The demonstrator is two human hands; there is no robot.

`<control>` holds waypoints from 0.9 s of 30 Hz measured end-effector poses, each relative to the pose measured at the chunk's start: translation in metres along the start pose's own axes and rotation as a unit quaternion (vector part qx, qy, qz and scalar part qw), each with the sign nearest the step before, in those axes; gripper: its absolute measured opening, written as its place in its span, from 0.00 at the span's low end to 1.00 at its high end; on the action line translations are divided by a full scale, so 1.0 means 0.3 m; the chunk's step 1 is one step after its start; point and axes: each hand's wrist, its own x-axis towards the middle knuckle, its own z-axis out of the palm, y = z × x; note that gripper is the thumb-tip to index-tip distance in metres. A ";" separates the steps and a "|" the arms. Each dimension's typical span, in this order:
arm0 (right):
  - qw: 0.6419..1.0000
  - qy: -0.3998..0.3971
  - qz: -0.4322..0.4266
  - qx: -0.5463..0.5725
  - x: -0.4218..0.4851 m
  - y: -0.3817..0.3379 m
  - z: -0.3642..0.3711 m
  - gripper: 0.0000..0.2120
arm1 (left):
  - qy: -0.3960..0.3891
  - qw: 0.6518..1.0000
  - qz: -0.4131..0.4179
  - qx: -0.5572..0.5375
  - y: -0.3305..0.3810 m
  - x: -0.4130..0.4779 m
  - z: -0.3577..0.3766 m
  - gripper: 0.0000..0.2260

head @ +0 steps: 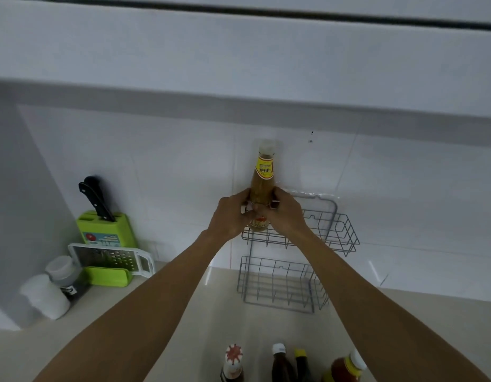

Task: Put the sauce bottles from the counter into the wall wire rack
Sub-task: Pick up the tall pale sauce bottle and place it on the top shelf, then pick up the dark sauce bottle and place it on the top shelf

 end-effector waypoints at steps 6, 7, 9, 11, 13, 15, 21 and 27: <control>0.999 0.036 -0.015 -0.008 0.005 0.014 0.018 0.18 | 0.004 1.000 0.007 0.027 -0.007 -0.004 0.006 0.18; 0.999 0.034 -0.013 -0.015 0.008 0.016 0.014 0.19 | 0.002 1.000 0.001 0.022 -0.004 -0.006 0.009 0.18; 0.999 0.022 -0.006 -0.032 0.011 0.012 0.003 0.25 | -0.002 1.000 -0.014 0.012 0.007 -0.010 0.010 0.19; 1.000 0.007 0.015 -0.018 0.004 0.007 -0.013 0.29 | -0.007 0.999 -0.036 0.009 0.022 -0.015 0.003 0.20; 0.999 0.009 0.033 -0.009 -0.017 -0.002 -0.034 0.30 | -0.014 0.998 -0.063 0.007 0.036 -0.031 -0.009 0.24; 0.999 0.024 0.043 -0.015 -0.048 -0.009 -0.061 0.28 | -0.024 0.995 -0.091 0.017 0.046 -0.055 -0.021 0.29; 0.992 0.053 0.083 0.082 -0.251 0.048 -0.133 0.18 | -0.009 0.994 -0.108 0.030 0.117 -0.235 -0.063 0.26; 0.985 0.022 0.133 0.107 -0.530 0.219 -0.087 0.04 | -0.056 0.992 -0.113 0.002 0.244 -0.499 -0.001 0.19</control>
